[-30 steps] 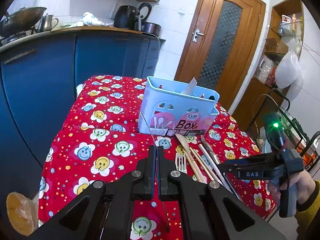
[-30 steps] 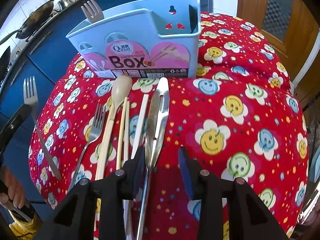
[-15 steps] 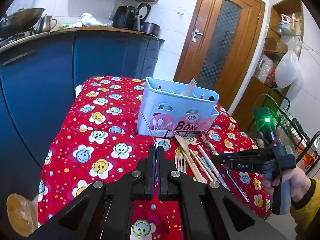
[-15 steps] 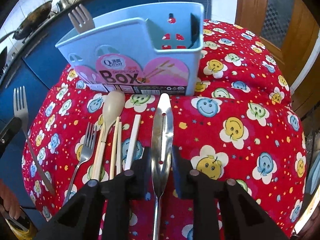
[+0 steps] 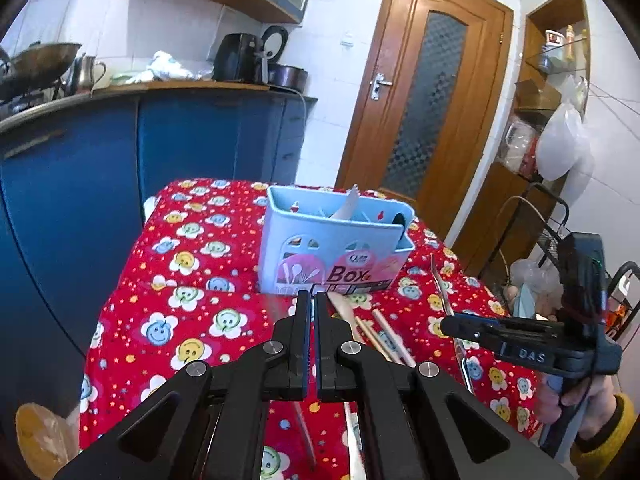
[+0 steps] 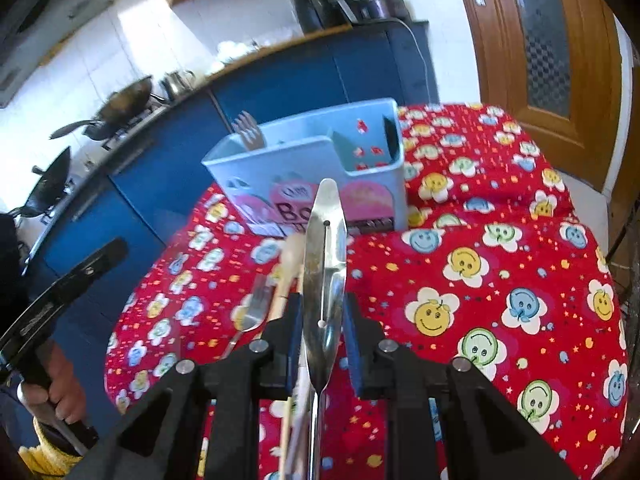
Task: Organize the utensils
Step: 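Carry the fork into the caddy with the left tool while the right tool grasps the silver slotted spatula, then grasp a third silver fork with the left tool while the right tool holds the spatula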
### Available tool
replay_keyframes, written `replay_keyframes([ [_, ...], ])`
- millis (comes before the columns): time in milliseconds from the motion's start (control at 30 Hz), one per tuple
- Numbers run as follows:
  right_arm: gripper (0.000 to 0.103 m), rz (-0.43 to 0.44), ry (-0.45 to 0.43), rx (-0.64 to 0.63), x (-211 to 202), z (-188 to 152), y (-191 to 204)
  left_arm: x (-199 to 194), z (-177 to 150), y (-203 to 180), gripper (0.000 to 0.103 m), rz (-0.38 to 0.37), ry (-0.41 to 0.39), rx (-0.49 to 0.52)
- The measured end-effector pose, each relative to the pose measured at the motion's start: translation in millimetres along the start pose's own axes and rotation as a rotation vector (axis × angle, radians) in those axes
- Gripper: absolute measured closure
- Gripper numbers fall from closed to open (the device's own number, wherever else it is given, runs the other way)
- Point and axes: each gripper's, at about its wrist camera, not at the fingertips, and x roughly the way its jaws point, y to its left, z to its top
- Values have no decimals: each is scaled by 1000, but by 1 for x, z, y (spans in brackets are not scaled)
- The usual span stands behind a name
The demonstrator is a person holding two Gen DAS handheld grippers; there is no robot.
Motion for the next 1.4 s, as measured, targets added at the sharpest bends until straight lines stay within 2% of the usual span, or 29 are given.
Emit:
replay_keyframes([
  [300, 81, 35, -97, -9, -28, 2, 9, -9, 5, -11, 102, 9, -13, 21],
  [433, 81, 36, -116, -6, -35, 3, 7, -5, 6, -10, 102, 24, 19, 24],
  [600, 81, 37, -134, 0, -41, -1, 3, 14, 3, 1, 100, 26, 128, -15],
  [700, 81, 40, -136, -3, -43, -2, 2, 28, -2, 5, 92, 31, 190, -28],
  [867, 81, 43, -133, -5, -42, -4, 2, 56, -10, 11, 88, 28, 285, -45],
  [1133, 81, 48, -129, -1, -43, -5, -1, 102, -19, 17, 88, 56, 473, -38],
  [1400, 81, 48, -123, 4, -41, -6, -8, 129, -17, 26, 88, 73, 592, -76],
])
